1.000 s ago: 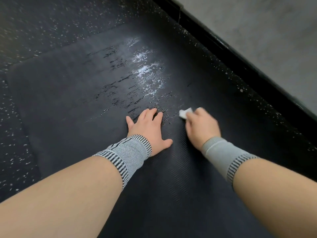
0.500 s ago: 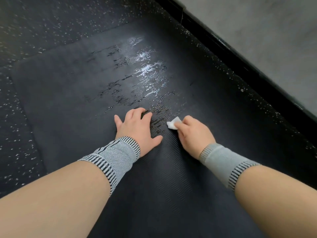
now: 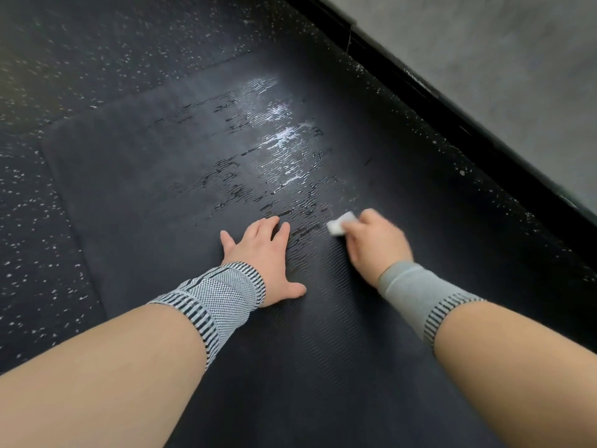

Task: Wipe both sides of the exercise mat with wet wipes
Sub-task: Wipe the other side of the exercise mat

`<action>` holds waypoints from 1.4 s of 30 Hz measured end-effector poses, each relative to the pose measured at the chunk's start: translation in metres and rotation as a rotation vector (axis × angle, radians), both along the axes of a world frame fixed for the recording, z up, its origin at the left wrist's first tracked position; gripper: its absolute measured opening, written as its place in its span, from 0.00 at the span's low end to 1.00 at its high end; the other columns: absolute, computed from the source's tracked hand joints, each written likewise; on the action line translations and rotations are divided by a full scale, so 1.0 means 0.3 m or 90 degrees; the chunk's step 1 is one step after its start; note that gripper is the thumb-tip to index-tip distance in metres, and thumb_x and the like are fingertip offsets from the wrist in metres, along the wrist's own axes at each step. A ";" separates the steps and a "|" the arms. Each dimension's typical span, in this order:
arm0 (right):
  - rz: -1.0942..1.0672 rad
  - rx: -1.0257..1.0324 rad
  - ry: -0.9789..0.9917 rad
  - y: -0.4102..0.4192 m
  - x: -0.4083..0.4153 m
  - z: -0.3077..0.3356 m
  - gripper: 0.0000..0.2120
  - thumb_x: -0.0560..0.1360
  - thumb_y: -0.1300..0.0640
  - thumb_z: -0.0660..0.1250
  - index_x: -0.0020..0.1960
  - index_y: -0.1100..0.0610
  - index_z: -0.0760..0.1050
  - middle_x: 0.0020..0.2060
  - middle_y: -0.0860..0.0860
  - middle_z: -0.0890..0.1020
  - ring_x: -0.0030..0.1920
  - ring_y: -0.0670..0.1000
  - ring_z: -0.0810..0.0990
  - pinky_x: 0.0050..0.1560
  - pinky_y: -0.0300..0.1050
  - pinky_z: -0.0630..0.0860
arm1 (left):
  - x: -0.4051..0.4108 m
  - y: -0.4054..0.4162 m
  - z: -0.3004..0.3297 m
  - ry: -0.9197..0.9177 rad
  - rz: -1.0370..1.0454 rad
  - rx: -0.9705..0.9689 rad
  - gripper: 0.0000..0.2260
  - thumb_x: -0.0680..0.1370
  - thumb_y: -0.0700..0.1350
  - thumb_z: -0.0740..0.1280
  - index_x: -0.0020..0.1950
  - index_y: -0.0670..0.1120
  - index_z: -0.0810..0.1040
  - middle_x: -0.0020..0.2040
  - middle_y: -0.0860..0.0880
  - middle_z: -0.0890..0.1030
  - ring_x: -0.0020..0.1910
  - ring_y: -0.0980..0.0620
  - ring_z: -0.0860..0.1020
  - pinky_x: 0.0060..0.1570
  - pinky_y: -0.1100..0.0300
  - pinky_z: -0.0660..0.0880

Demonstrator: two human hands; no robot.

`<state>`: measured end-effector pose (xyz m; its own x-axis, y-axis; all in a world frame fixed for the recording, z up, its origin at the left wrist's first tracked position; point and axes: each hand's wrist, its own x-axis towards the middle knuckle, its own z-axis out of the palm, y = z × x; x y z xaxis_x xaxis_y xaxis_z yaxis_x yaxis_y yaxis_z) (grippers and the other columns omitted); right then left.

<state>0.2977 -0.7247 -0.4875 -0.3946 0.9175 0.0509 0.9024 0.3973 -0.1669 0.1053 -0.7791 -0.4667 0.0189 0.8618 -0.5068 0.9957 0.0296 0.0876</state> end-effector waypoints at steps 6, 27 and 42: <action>-0.121 -0.058 0.054 -0.083 -0.078 -0.001 0.14 0.77 0.55 0.60 0.60 0.55 0.76 0.47 0.57 0.76 0.45 0.61 0.77 0.42 0.48 0.73 | 0.001 0.002 0.000 0.006 0.002 0.000 0.52 0.68 0.72 0.67 0.80 0.52 0.44 0.80 0.53 0.46 0.79 0.50 0.46 0.71 0.30 0.49; -0.215 -0.121 -0.012 -0.039 -0.069 0.020 0.13 0.79 0.55 0.57 0.60 0.52 0.75 0.50 0.53 0.73 0.47 0.59 0.77 0.46 0.47 0.73 | -0.133 -0.066 0.059 0.093 -0.067 -0.109 0.55 0.67 0.70 0.70 0.80 0.50 0.41 0.80 0.49 0.41 0.79 0.47 0.45 0.73 0.33 0.52; -0.316 -0.199 0.018 -0.118 -0.269 0.066 0.09 0.78 0.55 0.58 0.56 0.55 0.72 0.50 0.54 0.76 0.49 0.58 0.77 0.49 0.47 0.70 | -0.194 -0.079 0.014 -0.033 -0.068 -0.071 0.54 0.68 0.69 0.70 0.80 0.51 0.41 0.80 0.51 0.40 0.78 0.47 0.42 0.73 0.34 0.52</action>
